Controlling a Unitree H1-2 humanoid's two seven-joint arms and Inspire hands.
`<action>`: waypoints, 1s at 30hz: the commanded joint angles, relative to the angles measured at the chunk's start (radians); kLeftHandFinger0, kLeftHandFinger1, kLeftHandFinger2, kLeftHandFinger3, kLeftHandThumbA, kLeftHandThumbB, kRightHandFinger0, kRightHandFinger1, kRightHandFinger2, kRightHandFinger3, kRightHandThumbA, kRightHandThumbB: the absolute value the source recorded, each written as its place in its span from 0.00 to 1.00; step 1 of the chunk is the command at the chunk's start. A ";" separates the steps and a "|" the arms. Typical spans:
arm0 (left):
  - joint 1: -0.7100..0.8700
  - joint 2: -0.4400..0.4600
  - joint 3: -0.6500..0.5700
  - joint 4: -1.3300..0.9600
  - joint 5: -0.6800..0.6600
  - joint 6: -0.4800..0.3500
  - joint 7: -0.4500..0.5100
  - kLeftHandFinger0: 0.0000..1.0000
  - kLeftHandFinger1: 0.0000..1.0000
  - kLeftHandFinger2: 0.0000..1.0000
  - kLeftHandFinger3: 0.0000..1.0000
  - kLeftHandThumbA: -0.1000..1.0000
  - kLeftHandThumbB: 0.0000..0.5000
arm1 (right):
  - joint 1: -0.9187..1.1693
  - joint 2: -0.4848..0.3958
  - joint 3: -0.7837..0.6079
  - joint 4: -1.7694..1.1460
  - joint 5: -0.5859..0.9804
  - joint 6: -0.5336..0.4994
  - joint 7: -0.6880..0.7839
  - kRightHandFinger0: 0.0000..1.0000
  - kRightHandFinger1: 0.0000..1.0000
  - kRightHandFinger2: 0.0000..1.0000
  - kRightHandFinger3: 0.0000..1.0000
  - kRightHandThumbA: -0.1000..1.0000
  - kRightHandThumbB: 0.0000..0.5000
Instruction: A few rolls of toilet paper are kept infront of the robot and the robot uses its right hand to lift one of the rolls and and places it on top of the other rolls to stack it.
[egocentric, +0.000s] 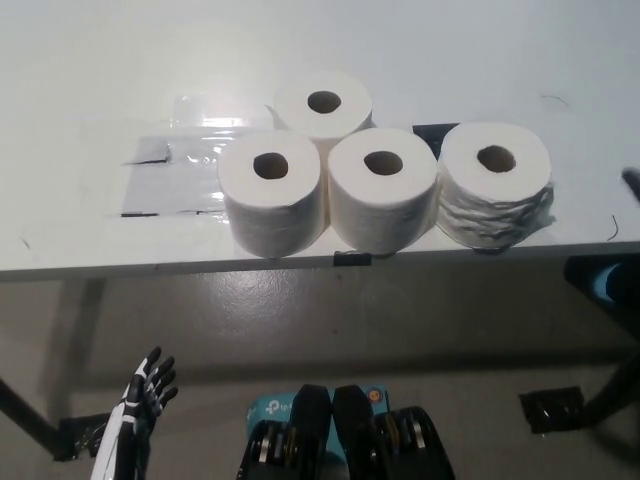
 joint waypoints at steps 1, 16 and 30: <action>-0.020 0.012 0.009 -0.044 -0.018 -0.049 -0.014 1.00 1.00 1.00 1.00 1.00 0.21 | -0.389 -0.241 0.164 0.187 -0.011 0.508 0.286 1.00 1.00 1.00 1.00 0.92 0.40; -0.025 0.019 0.006 -0.043 -0.015 -0.051 -0.020 1.00 1.00 1.00 1.00 1.00 0.21 | -0.798 -0.240 0.528 0.897 -0.121 0.471 0.610 1.00 1.00 1.00 1.00 0.77 0.60; -0.028 0.023 0.008 -0.045 -0.020 -0.043 -0.024 1.00 1.00 1.00 1.00 1.00 0.21 | -0.962 -0.188 0.649 1.155 -0.163 0.440 0.688 1.00 1.00 1.00 1.00 0.77 0.65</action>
